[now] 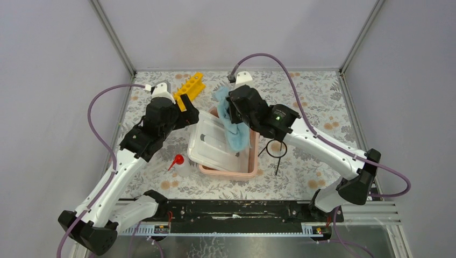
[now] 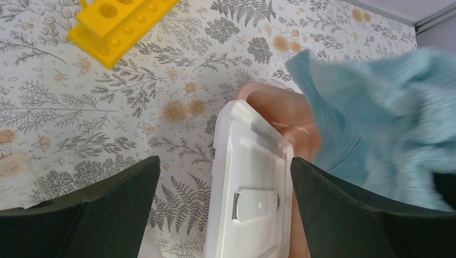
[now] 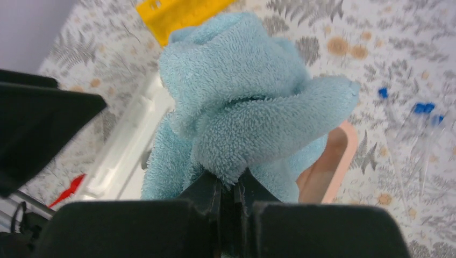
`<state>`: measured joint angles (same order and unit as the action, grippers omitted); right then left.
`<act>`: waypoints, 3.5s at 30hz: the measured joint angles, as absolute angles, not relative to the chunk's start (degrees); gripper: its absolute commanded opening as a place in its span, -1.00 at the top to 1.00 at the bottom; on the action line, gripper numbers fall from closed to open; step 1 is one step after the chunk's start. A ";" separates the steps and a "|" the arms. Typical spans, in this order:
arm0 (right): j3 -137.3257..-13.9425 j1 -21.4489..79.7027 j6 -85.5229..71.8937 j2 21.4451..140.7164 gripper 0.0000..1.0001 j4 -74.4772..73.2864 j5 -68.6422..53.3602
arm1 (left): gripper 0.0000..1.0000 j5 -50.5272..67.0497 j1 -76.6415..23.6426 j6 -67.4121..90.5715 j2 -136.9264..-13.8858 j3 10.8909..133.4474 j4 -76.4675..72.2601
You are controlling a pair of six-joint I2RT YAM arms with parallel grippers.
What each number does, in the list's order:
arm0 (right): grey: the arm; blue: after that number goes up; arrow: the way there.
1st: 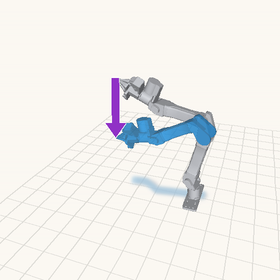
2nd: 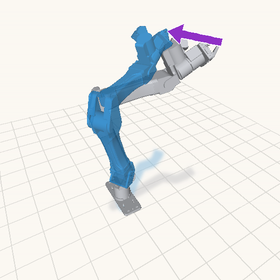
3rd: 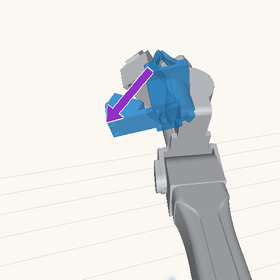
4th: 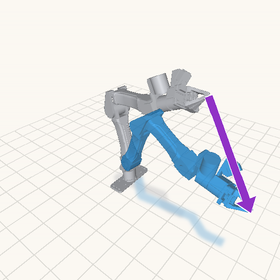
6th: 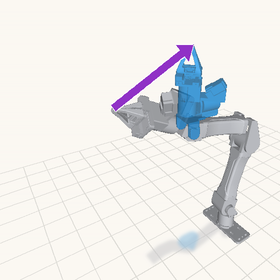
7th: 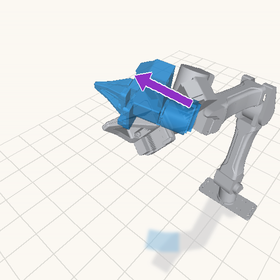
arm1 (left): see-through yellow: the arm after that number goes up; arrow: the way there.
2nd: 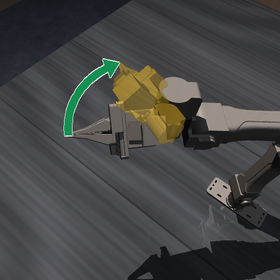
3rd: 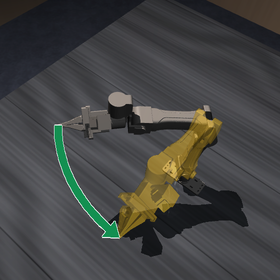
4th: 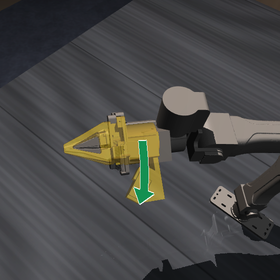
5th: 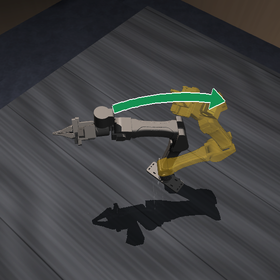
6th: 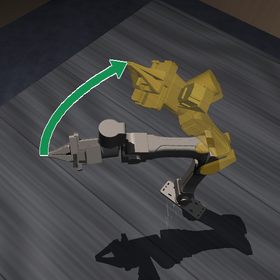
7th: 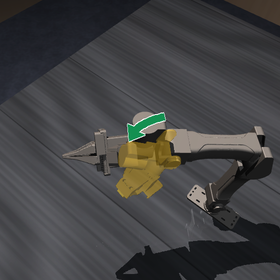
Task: Organize the chemistry lab equipment
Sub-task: Pick up the distractor from the storage box, then place the distractor at the center of the board.
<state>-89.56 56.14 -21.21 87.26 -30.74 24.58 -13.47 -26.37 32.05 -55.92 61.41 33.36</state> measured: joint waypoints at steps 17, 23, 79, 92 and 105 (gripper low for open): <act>-120.75 48.21 -6.72 95.59 1.00 -24.23 28.25 | -0.97 -13.54 -26.37 31.27 -59.53 63.09 32.67; -123.96 38.63 -5.41 103.98 1.00 -18.61 25.04 | -0.97 -13.52 -26.37 30.24 -60.73 63.07 32.29; -84.60 23.62 -6.59 99.13 -0.46 6.55 8.47 | -0.97 -6.15 -26.37 25.43 -65.78 53.76 26.61; -80.38 23.62 -8.99 95.57 -0.47 4.25 6.74 | -0.74 -3.92 -26.37 24.47 -66.92 53.76 26.63; -79.13 23.62 -9.26 94.43 -0.46 1.58 6.55 | -0.15 -2.00 -26.37 23.64 -66.92 54.06 26.81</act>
<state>-79.13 23.62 -9.26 94.43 1.58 6.55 -2.00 -26.37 23.64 -66.92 54.06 26.81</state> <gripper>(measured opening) 0.731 0.657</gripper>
